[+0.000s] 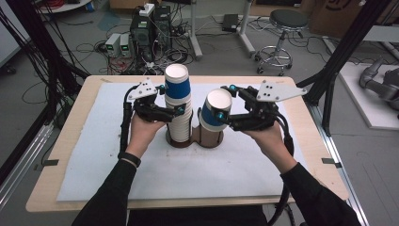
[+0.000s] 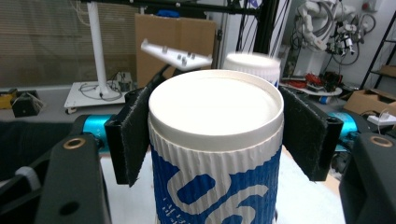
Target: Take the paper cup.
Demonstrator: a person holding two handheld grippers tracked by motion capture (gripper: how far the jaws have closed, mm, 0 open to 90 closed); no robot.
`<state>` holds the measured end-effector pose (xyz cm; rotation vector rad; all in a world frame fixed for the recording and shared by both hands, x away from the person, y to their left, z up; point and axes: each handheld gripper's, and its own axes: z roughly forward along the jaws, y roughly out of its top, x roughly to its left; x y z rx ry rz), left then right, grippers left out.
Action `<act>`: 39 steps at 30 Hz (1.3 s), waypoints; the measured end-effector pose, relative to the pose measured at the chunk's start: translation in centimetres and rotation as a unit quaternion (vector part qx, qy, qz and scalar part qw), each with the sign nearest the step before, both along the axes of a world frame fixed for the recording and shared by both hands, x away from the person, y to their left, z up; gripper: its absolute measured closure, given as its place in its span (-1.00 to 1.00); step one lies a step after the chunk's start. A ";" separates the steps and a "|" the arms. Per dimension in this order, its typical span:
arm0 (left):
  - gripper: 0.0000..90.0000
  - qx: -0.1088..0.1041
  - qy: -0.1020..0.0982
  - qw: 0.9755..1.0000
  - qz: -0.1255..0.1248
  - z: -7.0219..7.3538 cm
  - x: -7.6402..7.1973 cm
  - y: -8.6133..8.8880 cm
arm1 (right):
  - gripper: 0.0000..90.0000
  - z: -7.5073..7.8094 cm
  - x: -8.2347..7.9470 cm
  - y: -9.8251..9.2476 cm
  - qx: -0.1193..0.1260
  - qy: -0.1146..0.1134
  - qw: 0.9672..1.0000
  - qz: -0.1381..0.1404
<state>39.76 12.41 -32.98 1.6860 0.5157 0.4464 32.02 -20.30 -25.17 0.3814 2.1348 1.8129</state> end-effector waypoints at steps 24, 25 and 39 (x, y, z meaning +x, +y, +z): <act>-0.74 0.002 -0.001 1.000 0.000 0.0 0.0 -0.1 | -0.33 -9.1 -1.8 -0.8 -0.019 0.064 0.998 0.010; -0.74 0.002 -0.001 1.000 0.000 0.0 0.0 -0.1 | -0.33 -9.1 -1.8 -0.8 -0.019 0.064 0.998 0.010; -0.74 0.003 -0.001 1.000 0.000 0.0 0.0 -0.1 | -0.33 -11.1 -1.8 -0.5 -0.028 0.079 0.996 0.008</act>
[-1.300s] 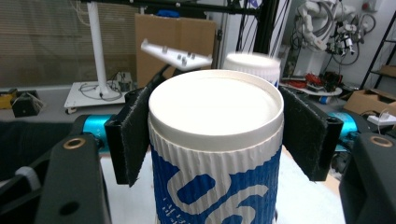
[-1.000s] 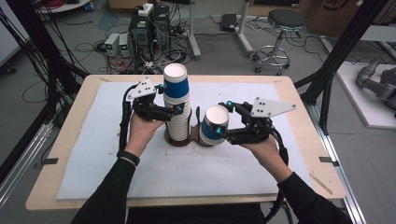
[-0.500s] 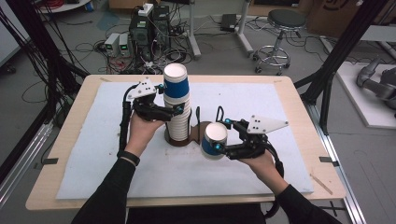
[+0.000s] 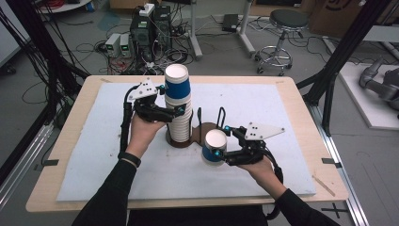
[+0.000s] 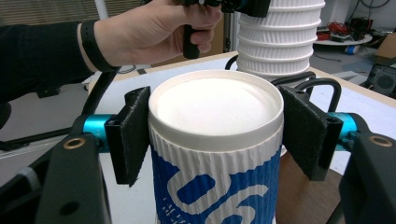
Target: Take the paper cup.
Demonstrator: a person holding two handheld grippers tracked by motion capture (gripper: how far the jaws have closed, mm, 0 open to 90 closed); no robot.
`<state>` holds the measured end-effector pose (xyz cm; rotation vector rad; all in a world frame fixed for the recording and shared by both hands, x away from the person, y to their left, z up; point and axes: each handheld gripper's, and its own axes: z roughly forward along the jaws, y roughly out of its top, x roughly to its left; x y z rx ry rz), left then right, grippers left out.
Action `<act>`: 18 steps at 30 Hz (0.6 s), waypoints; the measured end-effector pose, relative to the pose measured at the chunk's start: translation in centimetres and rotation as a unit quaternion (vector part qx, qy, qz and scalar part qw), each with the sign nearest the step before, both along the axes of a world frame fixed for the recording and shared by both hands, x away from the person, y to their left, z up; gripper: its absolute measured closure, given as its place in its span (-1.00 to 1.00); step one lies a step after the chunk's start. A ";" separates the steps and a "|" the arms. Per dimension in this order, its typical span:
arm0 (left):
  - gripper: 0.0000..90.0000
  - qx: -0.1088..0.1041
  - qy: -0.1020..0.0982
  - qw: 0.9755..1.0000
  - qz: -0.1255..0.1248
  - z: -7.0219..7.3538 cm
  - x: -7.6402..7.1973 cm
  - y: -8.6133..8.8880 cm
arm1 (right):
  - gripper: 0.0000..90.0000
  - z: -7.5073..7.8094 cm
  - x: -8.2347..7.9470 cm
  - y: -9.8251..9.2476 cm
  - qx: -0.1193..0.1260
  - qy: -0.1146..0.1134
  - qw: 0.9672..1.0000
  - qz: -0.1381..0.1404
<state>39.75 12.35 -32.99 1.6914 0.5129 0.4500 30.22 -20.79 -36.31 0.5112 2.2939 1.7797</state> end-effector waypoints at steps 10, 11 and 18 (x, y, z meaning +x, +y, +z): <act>-0.84 -0.004 0.008 1.000 -0.004 0.1 -0.1 0.1 | -0.33 0.0 0.1 0.0 -0.001 0.001 1.000 -0.002; -0.84 -0.001 0.009 1.000 -0.003 0.1 -0.2 0.1 | -0.33 0.0 0.1 -0.1 -0.001 0.001 1.000 -0.003; -0.84 0.011 0.014 1.000 0.013 0.2 -0.9 0.5 | -0.33 -0.1 0.2 -0.2 0.000 0.002 1.000 -0.004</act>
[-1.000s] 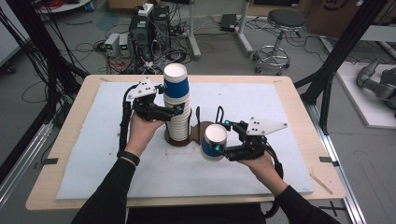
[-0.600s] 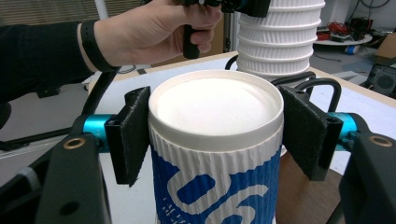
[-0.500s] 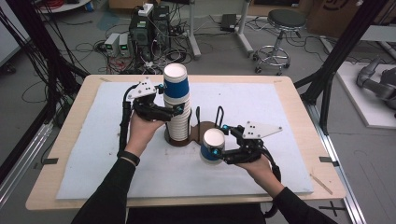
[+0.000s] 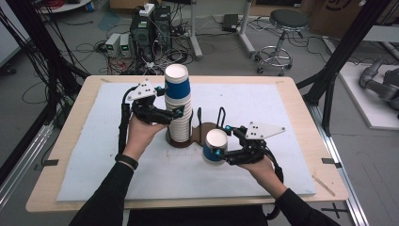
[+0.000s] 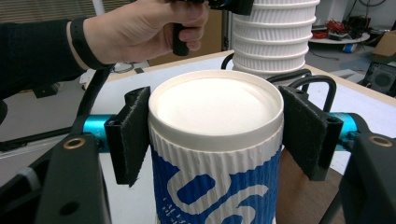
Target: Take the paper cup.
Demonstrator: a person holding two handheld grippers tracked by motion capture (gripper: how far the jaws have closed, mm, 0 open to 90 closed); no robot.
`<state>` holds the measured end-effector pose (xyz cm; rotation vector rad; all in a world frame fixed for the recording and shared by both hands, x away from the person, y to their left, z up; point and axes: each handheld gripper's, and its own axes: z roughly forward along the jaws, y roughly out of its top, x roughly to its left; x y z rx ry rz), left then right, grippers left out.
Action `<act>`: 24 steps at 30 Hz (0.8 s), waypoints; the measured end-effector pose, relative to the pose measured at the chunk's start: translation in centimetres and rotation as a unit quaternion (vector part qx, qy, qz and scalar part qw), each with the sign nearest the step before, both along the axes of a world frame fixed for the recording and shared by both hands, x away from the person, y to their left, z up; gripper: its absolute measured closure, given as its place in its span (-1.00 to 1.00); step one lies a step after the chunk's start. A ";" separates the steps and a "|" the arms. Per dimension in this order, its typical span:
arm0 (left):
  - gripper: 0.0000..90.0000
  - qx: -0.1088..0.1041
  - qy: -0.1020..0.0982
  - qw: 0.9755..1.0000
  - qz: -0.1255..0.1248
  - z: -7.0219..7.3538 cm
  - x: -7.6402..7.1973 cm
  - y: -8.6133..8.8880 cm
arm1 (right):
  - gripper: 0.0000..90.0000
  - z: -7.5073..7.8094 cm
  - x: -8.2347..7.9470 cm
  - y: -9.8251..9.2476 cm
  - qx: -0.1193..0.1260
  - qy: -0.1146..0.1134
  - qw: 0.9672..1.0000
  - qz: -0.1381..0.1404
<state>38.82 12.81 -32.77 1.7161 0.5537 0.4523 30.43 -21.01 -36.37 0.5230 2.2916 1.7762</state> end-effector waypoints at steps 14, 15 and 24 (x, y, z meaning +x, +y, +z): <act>-0.84 0.003 -0.009 1.000 0.013 -1.8 -3.3 2.2 | -0.33 -0.1 0.0 -0.1 -0.001 0.001 1.000 -0.006; -0.84 0.002 -0.009 1.000 0.014 -2.0 -3.7 2.3 | -0.33 -0.1 0.0 -0.1 -0.002 0.001 1.000 -0.007; -0.84 -0.028 0.005 1.000 0.001 -4.0 -6.4 3.0 | -0.33 -0.3 0.0 -0.3 -0.002 0.000 1.000 -0.008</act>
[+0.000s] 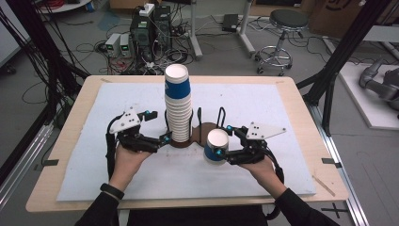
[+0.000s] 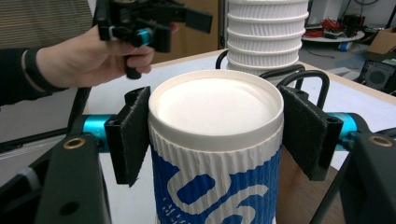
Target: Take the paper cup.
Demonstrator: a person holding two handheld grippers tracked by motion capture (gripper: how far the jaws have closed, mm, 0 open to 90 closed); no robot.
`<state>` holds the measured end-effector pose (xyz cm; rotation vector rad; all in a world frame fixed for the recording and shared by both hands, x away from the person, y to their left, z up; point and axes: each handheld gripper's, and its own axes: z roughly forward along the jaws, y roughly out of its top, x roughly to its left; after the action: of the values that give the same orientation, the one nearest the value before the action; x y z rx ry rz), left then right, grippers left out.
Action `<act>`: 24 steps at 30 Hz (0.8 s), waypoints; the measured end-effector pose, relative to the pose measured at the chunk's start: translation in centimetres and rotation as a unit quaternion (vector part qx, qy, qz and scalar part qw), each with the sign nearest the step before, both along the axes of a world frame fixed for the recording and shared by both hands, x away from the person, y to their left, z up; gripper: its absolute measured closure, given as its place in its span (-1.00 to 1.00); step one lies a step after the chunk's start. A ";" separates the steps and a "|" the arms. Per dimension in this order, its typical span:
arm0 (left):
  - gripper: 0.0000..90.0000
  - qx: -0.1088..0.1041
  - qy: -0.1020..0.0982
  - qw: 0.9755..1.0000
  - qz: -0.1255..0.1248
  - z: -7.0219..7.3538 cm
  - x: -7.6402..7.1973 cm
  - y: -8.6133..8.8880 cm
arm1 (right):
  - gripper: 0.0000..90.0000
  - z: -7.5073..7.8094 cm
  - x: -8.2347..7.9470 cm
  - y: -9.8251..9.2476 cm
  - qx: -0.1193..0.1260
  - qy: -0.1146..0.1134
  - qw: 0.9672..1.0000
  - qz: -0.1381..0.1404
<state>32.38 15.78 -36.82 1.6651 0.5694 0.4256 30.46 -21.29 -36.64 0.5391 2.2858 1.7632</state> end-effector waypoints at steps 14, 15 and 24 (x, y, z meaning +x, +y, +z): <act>-0.84 -0.032 -0.010 0.999 -0.035 -1.2 -3.0 0.1 | -0.33 0.0 0.0 -0.5 0.009 -0.003 1.000 -0.007; -0.84 -0.030 -0.011 0.999 -0.037 -1.3 -3.1 0.1 | -0.33 0.0 0.0 -0.5 0.009 -0.003 1.000 -0.007; -0.84 -0.012 -0.015 0.999 -0.047 -1.5 -3.1 -0.3 | -0.33 0.0 0.2 -0.5 0.008 -0.004 1.000 -0.006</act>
<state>29.31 15.51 -38.30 1.6529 0.4718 0.3731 30.62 -21.74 -36.67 0.5470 2.2606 1.7772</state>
